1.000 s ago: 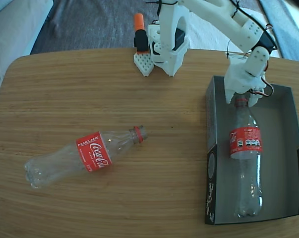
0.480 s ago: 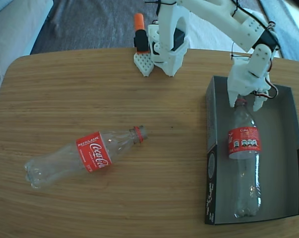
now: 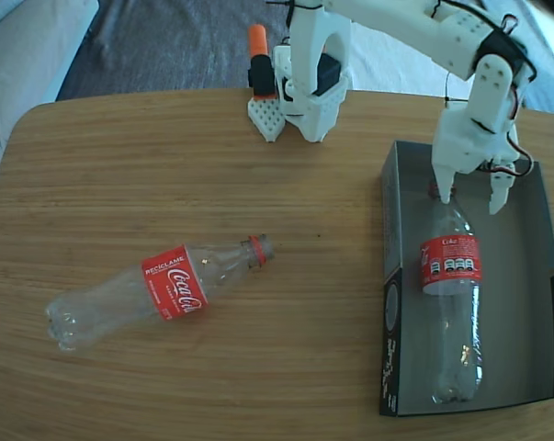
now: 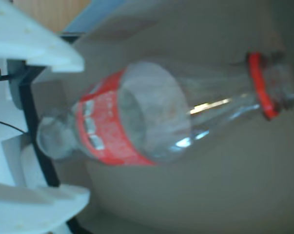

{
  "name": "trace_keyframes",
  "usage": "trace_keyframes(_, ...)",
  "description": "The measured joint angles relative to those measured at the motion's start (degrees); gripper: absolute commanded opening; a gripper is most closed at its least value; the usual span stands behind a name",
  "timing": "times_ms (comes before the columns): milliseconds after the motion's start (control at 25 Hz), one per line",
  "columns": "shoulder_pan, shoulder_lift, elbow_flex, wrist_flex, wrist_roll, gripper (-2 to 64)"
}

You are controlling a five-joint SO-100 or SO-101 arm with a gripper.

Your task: Grasp the bottles and put them in the box.

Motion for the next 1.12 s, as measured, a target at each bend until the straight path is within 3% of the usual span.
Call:
trace_keyframes(280, 8.17, 0.0, -10.55, 7.56, 0.79, 27.5)
trace_keyframes(600, 23.47, 0.53, -11.43, 13.27, 16.44, 27.5)
trace_keyframes(760, 30.23, 7.29, -4.75, 13.27, 17.31, 27.5)
trace_keyframes(1120, 33.66, 23.55, 17.23, 10.46, 17.31, 28.3)
